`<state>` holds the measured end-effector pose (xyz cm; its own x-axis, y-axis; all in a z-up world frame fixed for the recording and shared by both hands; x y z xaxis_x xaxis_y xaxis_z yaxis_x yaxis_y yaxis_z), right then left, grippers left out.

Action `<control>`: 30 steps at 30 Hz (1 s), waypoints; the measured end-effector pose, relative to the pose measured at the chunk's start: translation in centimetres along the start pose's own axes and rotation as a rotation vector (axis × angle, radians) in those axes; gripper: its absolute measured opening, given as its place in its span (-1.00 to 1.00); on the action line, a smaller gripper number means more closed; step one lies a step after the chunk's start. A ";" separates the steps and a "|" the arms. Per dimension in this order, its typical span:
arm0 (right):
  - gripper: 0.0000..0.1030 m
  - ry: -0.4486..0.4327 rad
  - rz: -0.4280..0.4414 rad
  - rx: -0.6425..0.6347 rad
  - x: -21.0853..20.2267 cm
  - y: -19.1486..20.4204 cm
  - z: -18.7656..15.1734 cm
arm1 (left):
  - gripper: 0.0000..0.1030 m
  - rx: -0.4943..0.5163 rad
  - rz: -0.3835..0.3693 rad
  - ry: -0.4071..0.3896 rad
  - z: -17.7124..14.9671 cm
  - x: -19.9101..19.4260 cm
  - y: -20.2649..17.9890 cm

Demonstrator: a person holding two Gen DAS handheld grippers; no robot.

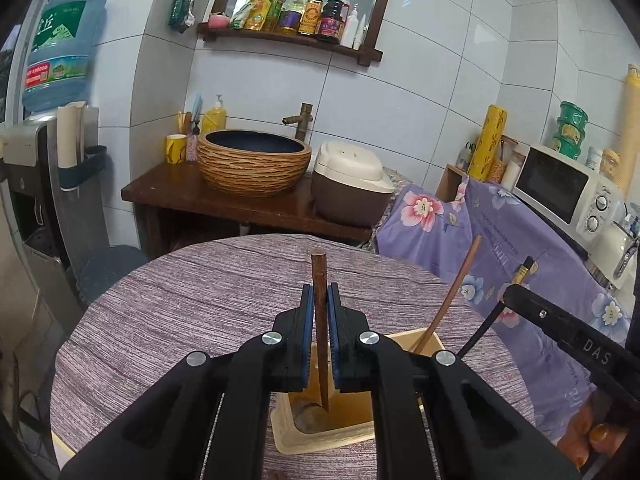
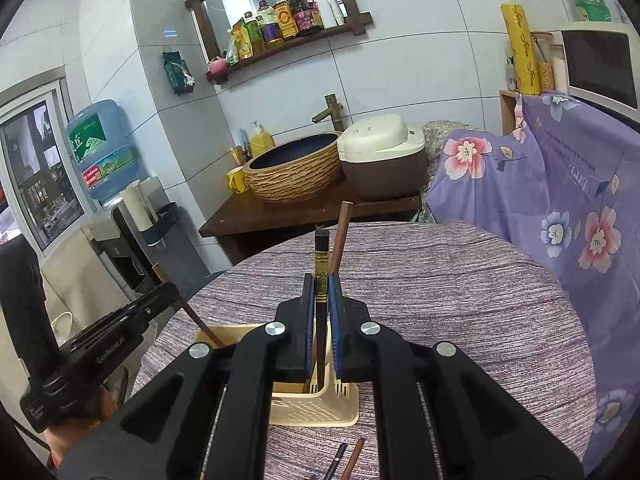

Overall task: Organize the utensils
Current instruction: 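Lower both chopsticks into the cream holder and open both grippers, then move both grippers back down toward the remaining chopsticks on the table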

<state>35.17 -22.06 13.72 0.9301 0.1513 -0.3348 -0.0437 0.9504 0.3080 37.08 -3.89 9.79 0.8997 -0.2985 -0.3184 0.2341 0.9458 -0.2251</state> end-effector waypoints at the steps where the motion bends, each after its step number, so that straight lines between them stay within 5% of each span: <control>1: -0.84 -0.006 0.002 -0.003 -0.1 0.0 0.0 | -0.83 -0.001 -0.004 0.005 -0.1 0.0 0.0; 3: -0.77 -0.019 0.007 -0.026 -0.4 0.4 -0.3 | -0.49 -0.005 -0.011 0.014 -0.3 -0.2 0.0; 5: -0.44 -0.028 0.002 -0.049 -0.9 0.8 -0.7 | 0.12 -0.022 -0.016 0.010 -0.7 -0.8 0.2; 6: -0.05 -0.041 -0.002 -0.064 -1.4 1.1 -0.8 | 0.26 -0.038 -0.019 0.003 -0.9 -1.3 0.4; 7: 0.08 -0.067 -0.010 -0.085 -2.0 1.4 -1.0 | 0.27 -0.045 -0.025 0.003 -1.2 -1.8 0.5; 12: 0.07 -0.058 -0.032 -0.131 -3.7 1.6 -2.8 | 0.49 0.006 -0.013 0.032 -3.6 -4.0 0.6; 22: 0.07 0.099 -0.117 -0.143 -4.5 -0.4 -10.2 | 0.47 0.037 0.097 0.180 -11.6 -5.2 3.2; 30: 0.17 0.184 -0.145 -0.109 -4.9 -1.9 -16.1 | 0.03 0.113 0.131 0.307 -18.5 -6.2 2.0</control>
<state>24.80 -20.26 0.38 0.8479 0.0484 -0.5280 0.0373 0.9879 0.1505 25.17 -2.56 -5.77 0.7761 -0.1818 -0.6038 0.1786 0.9817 -0.0659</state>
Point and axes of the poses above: each gripper's, at about its wrist camera, not at the fingertips, and x roughly the way its jaws point, y to its left, z to its top, the point moved 3 cm from there along x, roughly the way its jaws point, and after that the axes turned 10 degrees about -y, right-handed, at the moved point
